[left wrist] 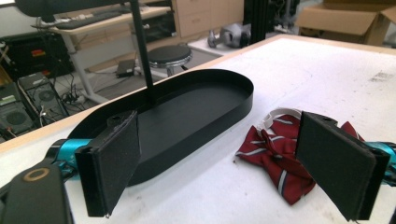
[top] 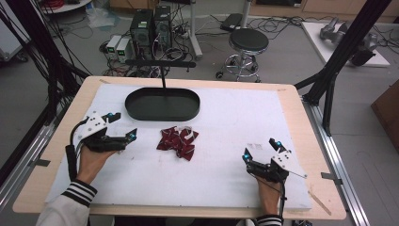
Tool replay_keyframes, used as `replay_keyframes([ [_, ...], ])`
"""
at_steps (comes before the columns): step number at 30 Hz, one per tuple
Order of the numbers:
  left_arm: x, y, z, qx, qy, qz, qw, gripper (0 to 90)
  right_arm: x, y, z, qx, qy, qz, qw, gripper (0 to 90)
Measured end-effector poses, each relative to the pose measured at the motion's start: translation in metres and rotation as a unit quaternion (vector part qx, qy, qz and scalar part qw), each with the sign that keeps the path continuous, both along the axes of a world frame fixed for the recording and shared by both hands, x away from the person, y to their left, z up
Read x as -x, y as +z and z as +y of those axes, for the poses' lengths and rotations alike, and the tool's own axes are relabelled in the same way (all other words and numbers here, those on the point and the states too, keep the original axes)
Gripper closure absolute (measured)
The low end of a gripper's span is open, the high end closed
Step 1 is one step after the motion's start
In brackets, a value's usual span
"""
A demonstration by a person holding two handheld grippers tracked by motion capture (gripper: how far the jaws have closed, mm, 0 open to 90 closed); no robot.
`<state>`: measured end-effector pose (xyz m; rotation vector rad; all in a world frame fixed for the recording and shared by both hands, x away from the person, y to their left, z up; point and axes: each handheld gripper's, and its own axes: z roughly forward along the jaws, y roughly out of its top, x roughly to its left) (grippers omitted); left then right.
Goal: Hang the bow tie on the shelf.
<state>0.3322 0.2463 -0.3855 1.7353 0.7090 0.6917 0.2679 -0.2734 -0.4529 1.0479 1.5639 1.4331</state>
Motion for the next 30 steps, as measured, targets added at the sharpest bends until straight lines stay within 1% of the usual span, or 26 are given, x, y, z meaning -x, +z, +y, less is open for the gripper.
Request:
replay_keyframes([
  [2,-0.005,0.004,-0.008,-0.01,-0.005,0.007,0.9999,14.8,0.0,0.0,0.0,0.0,0.0,0.0,1.0,0.8],
  [3,-0.005,0.004,-0.008,-0.01,-0.005,0.007,0.9999,14.8,0.0,0.0,-0.001,0.0,0.0,-0.002,1.0,0.8],
  [4,-0.009,0.007,-0.012,-0.018,-0.009,0.012,0.9997,14.8,0.0,0.0,-0.001,0.0,0.0,-0.002,1.0,0.8],
  [7,-0.015,0.011,-0.023,-0.032,-0.017,0.022,0.9991,15.5,-0.001,0.0,-0.001,0.001,0.0,-0.002,1.0,0.8],
  [8,-0.019,0.014,-0.03,-0.035,-0.027,0.03,0.9986,15.6,0.0,0.0,-0.001,0.0,0.001,-0.002,1.0,0.8],
  [9,-0.021,0.015,-0.034,-0.041,-0.03,0.031,0.9982,15.6,0.0,0.0,0.0,0.0,0.0,0.0,1.0,0.8],
  [12,-0.029,0.018,-0.045,-0.046,-0.041,0.041,0.9973,15.7,0.0,0.0,0.0,-0.001,0.001,0.0,1.0,0.8],
  [13,-0.031,0.019,-0.048,-0.051,-0.044,0.044,0.9968,15.8,0.0,0.0,0.0,0.0,0.001,-0.002,1.0,0.8],
  [14,-0.031,0.019,-0.048,-0.051,-0.044,0.044,0.9968,15.8,-0.001,0.0,-0.001,0.001,0.001,-0.003,1.0,0.8],
  [15,-0.036,0.021,-0.053,-0.055,-0.047,0.05,0.9961,15.8,-0.001,0.0,-0.001,0.0,0.001,-0.003,1.0,0.8],
  [16,-0.036,0.021,-0.053,-0.055,-0.047,0.05,0.9961,15.7,-0.001,0.0,-0.001,0.0,0.001,-0.003,1.0,0.8],
  [19,-0.041,0.022,-0.061,-0.06,-0.056,0.058,0.995,15.7,0.0,0.0,-0.001,-0.001,0.001,-0.003,1.0,0.8],
  [20,-0.043,0.022,-0.063,-0.063,-0.059,0.061,0.9944,15.7,0.0,0.0,-0.001,-0.001,0.001,-0.003,1.0,0.8],
  [25,-0.054,0.024,-0.078,-0.089,-0.072,0.088,0.9896,15.7,-0.001,0.0,-0.001,0.001,0.001,-0.003,1.0,0.8],
  [26,-0.055,0.024,-0.079,-0.091,-0.072,0.09,0.9892,15.7,-0.001,0.0,-0.001,0.001,0.001,-0.003,1.0,0.8],
  [27,-0.059,0.025,-0.084,-0.096,-0.075,0.095,0.9879,15.8,0.0,0.0,-0.001,0.0,0.001,-0.002,1.0,0.8],
  [28,-0.059,0.025,-0.084,-0.096,-0.075,0.095,0.9879,15.8,0.0,0.0,0.0,0.0,0.001,-0.001,1.0,0.8],
  [30,-0.061,0.025,-0.091,-0.108,-0.08,0.099,0.986,15.8,0.0,0.0,0.0,-0.001,0.001,0.0,1.0,0.8],
])
